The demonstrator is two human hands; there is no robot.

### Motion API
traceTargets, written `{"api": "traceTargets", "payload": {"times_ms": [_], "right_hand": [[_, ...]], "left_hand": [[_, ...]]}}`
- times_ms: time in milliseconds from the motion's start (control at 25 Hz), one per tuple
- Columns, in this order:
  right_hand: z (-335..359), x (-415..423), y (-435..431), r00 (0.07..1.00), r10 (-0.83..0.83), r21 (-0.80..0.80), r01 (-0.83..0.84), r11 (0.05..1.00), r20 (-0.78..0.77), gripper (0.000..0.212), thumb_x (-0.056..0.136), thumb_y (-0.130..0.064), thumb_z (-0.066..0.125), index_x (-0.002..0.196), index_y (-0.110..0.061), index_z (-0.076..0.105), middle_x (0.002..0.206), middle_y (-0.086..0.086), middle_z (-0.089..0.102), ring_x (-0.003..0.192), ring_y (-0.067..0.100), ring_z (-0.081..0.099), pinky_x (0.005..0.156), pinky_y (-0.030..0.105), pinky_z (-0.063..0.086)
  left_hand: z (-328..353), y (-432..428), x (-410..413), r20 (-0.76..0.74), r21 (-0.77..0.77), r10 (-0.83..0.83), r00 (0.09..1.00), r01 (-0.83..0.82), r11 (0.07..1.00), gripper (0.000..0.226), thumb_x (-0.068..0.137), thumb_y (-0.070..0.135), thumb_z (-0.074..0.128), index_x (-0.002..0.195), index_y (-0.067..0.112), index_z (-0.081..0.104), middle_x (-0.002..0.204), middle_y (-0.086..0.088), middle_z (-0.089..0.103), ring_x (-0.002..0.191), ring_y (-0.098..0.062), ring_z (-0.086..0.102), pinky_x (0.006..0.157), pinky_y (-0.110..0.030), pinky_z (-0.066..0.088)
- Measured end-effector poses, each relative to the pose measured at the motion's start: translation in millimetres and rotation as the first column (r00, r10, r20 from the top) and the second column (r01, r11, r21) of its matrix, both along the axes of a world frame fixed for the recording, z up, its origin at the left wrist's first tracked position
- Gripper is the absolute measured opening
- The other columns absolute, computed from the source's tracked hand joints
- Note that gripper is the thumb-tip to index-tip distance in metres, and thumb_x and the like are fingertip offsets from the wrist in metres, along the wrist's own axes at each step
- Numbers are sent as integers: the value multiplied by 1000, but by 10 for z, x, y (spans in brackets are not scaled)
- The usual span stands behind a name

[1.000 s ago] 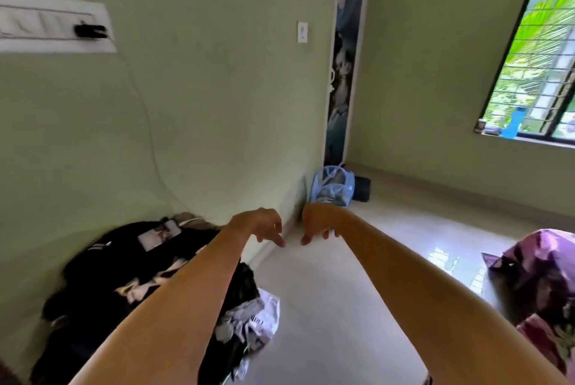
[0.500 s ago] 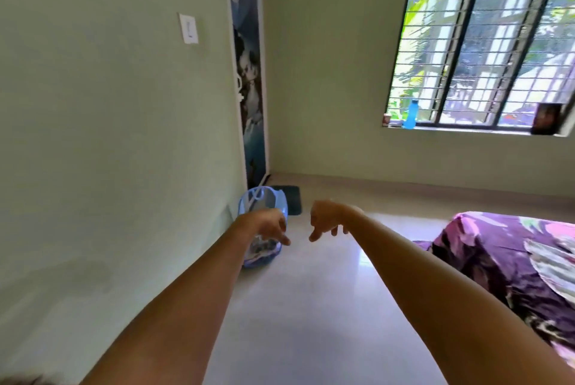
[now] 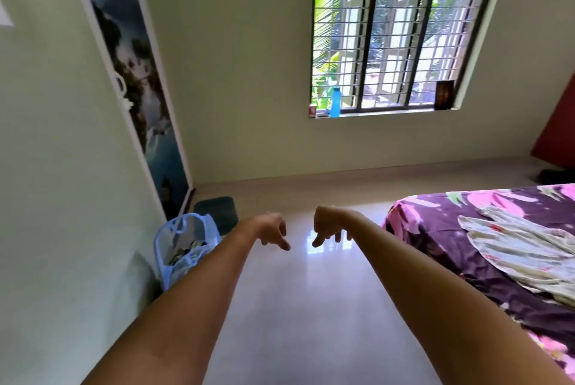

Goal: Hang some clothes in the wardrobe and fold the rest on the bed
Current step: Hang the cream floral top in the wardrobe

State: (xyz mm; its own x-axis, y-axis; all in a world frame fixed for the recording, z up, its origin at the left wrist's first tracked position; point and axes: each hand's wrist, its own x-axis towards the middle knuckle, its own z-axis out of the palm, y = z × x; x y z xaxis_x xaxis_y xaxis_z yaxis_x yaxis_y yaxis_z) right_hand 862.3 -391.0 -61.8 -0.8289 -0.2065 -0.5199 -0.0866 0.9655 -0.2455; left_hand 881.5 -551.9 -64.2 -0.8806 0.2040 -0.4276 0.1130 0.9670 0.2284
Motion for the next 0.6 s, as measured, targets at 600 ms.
{"api": "traceTargets", "payload": {"times_ms": [600], "right_hand": [[-63,-2816,1954,927,-374,82,374,924,-14,29,79,-24,77,85,2,65,62,9,64,67,24,69,29,21,42]], "left_hand": [[-17,2071,-3382,-4,1,-430,903,430,903,51,83,35,69,125,10,55,100,-9,61,74,-21,56,64,-22,44]]}}
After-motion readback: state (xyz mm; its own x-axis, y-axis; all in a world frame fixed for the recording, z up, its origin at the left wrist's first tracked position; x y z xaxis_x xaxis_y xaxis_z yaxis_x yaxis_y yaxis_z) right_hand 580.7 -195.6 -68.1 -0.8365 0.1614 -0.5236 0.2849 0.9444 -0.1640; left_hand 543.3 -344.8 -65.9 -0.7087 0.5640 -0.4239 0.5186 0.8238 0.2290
